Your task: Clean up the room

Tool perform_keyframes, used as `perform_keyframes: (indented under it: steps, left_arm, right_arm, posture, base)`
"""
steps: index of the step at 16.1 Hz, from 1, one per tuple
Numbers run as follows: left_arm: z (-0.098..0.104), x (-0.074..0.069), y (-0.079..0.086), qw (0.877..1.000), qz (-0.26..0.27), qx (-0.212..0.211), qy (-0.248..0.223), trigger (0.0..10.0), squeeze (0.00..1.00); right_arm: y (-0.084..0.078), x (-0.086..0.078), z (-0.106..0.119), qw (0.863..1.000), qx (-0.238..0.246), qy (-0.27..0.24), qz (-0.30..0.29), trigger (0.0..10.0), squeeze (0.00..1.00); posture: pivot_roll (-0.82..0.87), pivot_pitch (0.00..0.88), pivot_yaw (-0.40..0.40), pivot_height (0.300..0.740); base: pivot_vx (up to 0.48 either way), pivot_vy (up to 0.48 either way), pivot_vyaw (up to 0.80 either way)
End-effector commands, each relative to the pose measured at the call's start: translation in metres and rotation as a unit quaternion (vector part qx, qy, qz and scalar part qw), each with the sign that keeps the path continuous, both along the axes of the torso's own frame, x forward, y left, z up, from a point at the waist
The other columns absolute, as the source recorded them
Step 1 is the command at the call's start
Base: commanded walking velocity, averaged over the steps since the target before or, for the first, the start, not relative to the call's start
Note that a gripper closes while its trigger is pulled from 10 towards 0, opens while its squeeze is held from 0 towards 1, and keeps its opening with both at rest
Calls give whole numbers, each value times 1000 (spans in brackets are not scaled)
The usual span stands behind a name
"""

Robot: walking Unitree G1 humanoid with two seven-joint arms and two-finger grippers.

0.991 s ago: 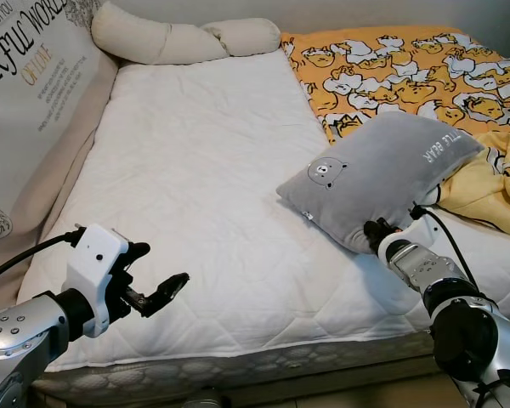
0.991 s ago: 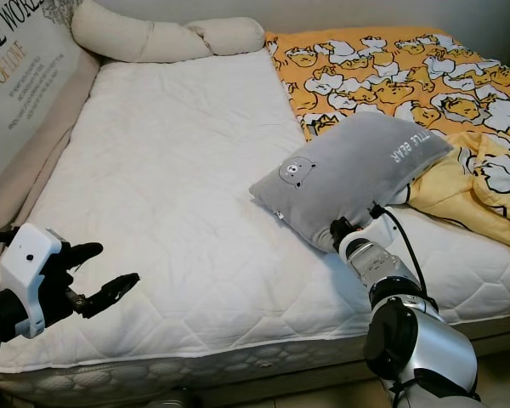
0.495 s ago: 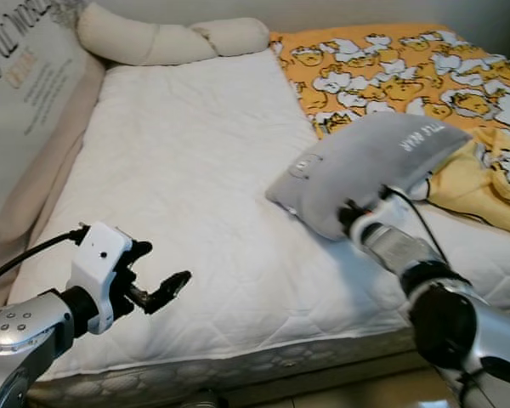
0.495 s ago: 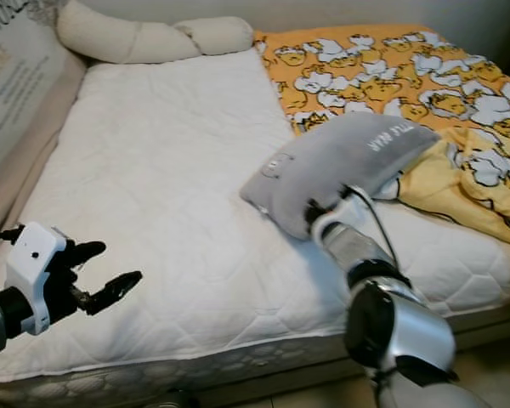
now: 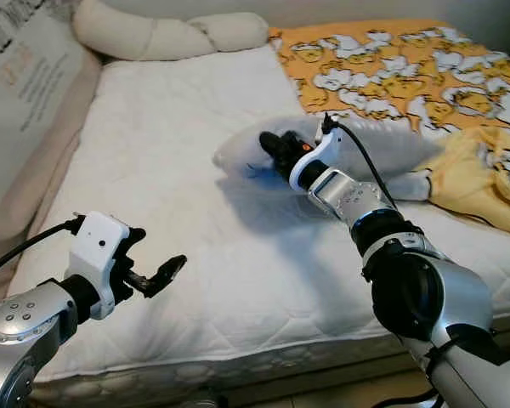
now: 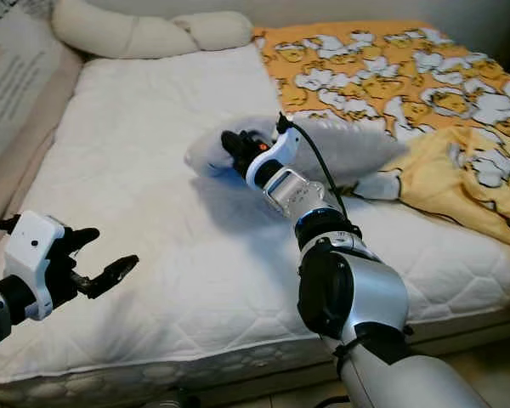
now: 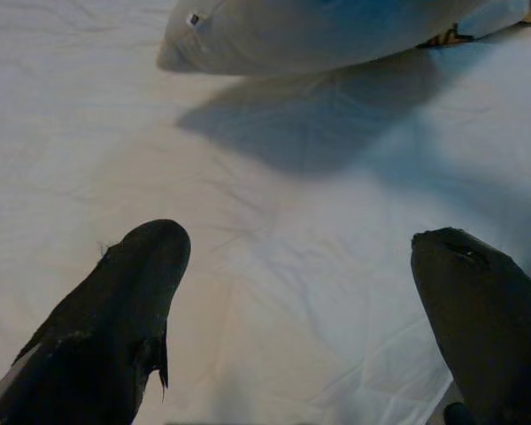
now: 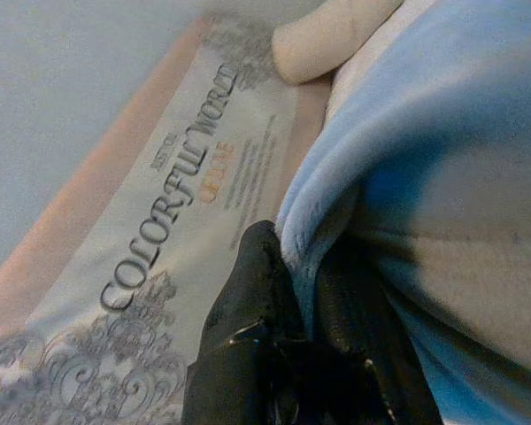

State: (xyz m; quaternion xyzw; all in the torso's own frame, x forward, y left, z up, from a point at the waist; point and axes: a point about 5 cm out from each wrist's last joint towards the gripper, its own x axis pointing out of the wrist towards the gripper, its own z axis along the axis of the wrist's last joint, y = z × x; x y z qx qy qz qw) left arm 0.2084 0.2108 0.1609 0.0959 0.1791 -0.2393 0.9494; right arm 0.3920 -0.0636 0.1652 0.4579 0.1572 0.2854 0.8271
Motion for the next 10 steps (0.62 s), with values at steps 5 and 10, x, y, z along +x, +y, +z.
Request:
perform_keyframes:
  steps: [5,10]
  left_arm:
    - [-3,4,-1,1000,10,7,-13,10000,0]
    - [-6,10,-11,1000,5,-6,-24,10000,0]
  right_arm:
    - [12,-37,-70,989,-110,50,82,0,0]
    - [-37,-69,-121,976,-170,112,75,10000,976]
  posture:
    - [175,0,21,740]
    - [159,0,10,740]
  base:
    - [0,0,0]
    - [0,0,0]
